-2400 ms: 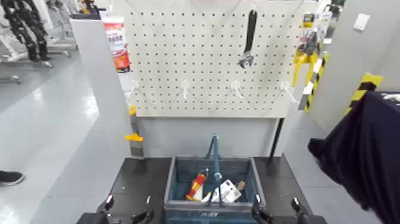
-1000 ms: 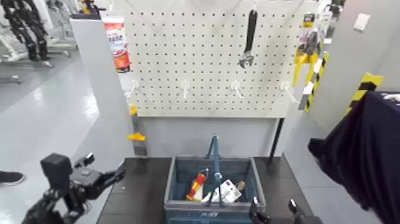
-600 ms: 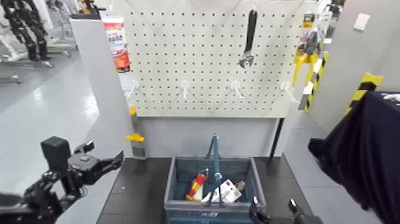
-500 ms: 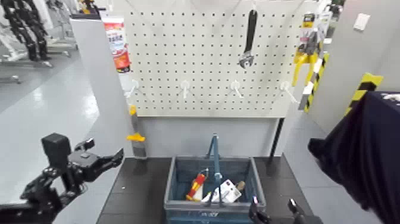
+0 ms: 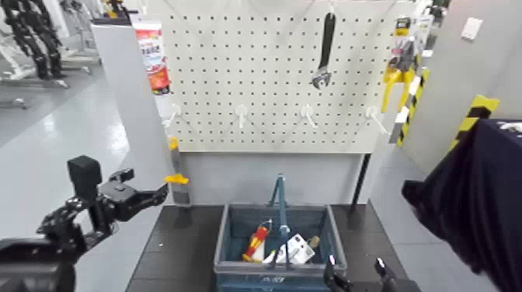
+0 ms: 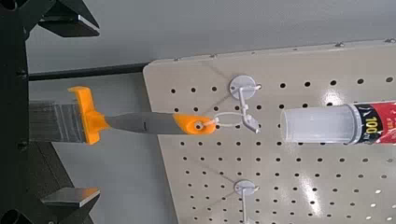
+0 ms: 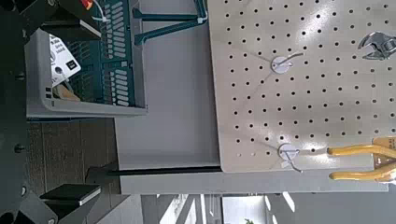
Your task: Put the yellow paint brush into the crate.
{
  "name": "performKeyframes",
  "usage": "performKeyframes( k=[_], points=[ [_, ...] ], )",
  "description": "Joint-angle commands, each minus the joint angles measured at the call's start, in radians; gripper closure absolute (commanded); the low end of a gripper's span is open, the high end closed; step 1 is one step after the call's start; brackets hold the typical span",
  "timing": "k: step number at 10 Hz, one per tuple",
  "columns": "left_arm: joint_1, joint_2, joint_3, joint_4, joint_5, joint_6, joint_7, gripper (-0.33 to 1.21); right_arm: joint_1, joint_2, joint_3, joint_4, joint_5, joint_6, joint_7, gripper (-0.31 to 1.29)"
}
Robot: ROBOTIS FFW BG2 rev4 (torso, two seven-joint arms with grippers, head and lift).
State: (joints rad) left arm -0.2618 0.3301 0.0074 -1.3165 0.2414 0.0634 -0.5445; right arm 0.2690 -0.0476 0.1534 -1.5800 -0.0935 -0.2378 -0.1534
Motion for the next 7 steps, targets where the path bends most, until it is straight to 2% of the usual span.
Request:
performKeyframes(
  k=[1,4,7],
  points=[
    [-0.071,0.027,-0.046,0.088,0.019,-0.01,-0.02,0.1,-0.004,-0.002,0.003,0.002,0.0,0.0,0.0,0.15],
    [-0.162,0.052,-0.103,0.195,0.053,-0.04,-0.052,0.1,-0.007,-0.002,0.008,0.005,0.0,0.0,0.0,0.15],
    [-0.234,0.056,-0.159,0.272,0.07,-0.063,-0.075,0.1,-0.011,-0.002,0.012,0.008,0.0,0.0,0.0,0.15]
  ],
)
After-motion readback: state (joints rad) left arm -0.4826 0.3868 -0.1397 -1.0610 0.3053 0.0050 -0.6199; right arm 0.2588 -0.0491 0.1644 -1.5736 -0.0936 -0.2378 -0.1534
